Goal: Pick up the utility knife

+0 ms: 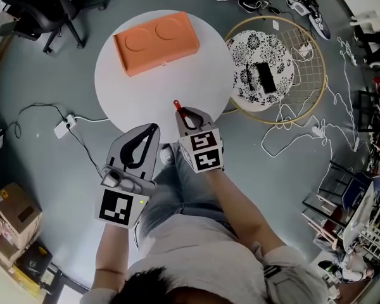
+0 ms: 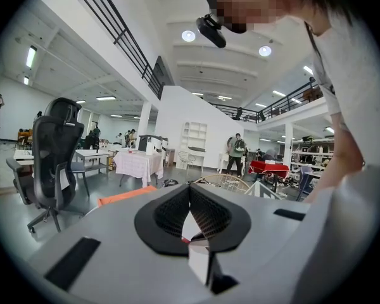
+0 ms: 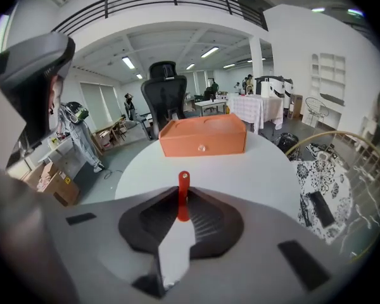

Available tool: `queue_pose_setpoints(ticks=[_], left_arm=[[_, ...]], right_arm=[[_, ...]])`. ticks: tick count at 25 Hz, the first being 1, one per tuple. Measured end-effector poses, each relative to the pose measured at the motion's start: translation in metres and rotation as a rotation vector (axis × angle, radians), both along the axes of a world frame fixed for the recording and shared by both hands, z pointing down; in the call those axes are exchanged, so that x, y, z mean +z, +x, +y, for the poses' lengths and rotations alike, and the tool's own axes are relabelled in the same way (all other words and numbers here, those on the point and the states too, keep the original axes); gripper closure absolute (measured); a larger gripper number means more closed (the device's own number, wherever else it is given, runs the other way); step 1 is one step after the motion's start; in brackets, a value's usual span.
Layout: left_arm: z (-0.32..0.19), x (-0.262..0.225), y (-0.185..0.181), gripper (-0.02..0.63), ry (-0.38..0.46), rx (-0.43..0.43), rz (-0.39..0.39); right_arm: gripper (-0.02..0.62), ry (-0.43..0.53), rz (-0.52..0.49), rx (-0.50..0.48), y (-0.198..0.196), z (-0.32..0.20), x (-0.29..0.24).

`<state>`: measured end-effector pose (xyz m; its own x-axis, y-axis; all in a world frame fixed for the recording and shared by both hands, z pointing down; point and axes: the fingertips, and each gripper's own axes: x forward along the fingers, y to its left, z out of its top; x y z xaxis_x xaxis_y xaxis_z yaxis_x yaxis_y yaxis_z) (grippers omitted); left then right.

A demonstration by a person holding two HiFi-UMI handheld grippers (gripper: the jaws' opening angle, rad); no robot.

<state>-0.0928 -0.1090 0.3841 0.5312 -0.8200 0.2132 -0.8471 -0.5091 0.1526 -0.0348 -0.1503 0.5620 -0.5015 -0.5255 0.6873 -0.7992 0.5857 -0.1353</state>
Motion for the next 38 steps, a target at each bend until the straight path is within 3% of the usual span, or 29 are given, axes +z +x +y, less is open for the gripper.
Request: queue_pose_setpoints(ticks=[14,29,38], left_arm=[[-0.001,-0.038,0.022,0.595,0.097,0.013,-0.005],[0.01,-0.062,0.021,0.595,0.159,-0.021,-0.026],[0.018,-0.087,0.031,0.595,0.204,-0.003,0.011]], right_arm=[[0.543,0.229,-0.214,-0.052,0.006,0.0,-0.144],[0.543,0.395,-0.388,-0.125,0.007,0.029,-0.239],[0.543,0.484,-0.479,-0.182,0.01,0.049,-0.285]])
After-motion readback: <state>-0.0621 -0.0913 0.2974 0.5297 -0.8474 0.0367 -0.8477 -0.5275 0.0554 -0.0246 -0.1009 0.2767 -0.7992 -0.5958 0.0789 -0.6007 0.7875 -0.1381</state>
